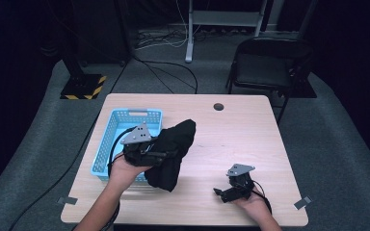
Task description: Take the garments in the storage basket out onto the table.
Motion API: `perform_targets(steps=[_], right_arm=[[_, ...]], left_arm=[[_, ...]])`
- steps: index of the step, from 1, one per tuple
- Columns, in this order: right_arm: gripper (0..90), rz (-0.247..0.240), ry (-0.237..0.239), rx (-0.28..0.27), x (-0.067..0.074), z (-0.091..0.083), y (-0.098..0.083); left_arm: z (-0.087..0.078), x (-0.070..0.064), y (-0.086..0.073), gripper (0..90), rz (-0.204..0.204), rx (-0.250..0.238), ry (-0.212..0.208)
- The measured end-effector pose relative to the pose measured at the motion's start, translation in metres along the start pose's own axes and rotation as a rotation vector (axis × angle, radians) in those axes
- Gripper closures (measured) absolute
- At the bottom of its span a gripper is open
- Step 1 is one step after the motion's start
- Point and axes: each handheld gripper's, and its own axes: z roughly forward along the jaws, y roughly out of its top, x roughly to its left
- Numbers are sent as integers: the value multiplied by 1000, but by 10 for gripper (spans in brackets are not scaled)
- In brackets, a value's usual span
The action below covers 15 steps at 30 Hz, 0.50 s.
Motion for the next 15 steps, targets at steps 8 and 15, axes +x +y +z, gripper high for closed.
perform_targets(steps=[8,15], right_arm=[[21,0,0,0,0,0,0],[21,0,0,0,0,0,0]], left_arm=[[11,-5,-2,503,8,25,-25],[18,-9,-4,503,14,38,-42]])
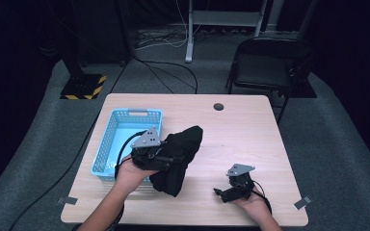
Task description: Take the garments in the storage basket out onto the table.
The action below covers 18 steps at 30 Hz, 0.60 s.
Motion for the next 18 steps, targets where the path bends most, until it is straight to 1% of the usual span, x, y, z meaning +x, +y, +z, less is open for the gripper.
perform_targets(steps=[10,18], right_arm=[[21,0,0,0,0,0,0],[21,0,1,0,0,0,0]], left_arm=[[14,-2,-5,503,-3,37,-23],[21,-3,-8,503,-1,54,-37]])
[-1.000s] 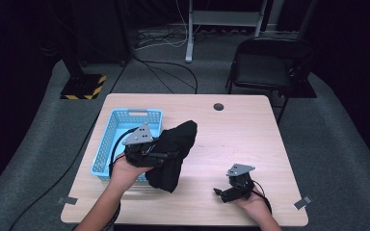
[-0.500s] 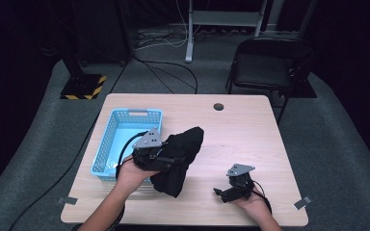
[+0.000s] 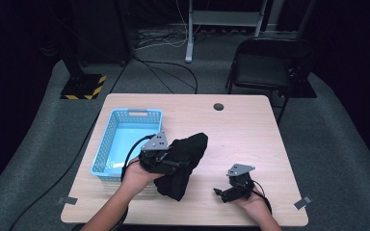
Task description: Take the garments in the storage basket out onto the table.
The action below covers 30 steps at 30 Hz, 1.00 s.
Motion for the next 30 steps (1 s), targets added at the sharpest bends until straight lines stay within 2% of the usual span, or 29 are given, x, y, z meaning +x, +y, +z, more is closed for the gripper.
perform_targets(steps=[14,30], right_arm=[[20,-1,0,0,0,0,0],[20,-1,0,0,0,0,0]], left_arm=[[19,1,-9,504,-5,58,-10],[33,3,-18,504,-19,100,-22]])
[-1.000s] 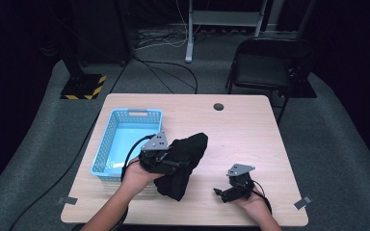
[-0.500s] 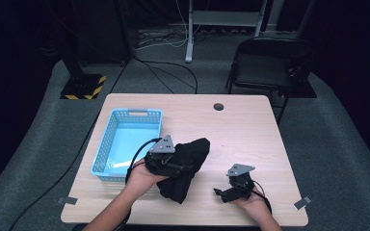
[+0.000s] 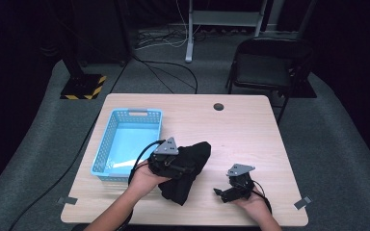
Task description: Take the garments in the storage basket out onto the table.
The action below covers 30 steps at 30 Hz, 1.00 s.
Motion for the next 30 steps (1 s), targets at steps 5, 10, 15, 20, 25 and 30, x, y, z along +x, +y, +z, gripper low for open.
perform_targets(steps=[5,10,15,20,25,30], right_arm=[[21,0,0,0,0,0,0],[21,0,0,0,0,0,0],[21,0,-1,0,0,0,0],[21,0,0,0,0,0,0],[21,0,0,0,0,0,0],[20,0,0,0,0,0,0]], left_arm=[[3,0,-2,504,-3,11,-5],[6,1,-3,504,-9,18,-6],[9,3,-6,504,-18,29,-7],[13,5,-8,504,-21,41,-7],[16,7,-11,504,-31,54,-6],[22,7,-14,503,-27,79,-5]])
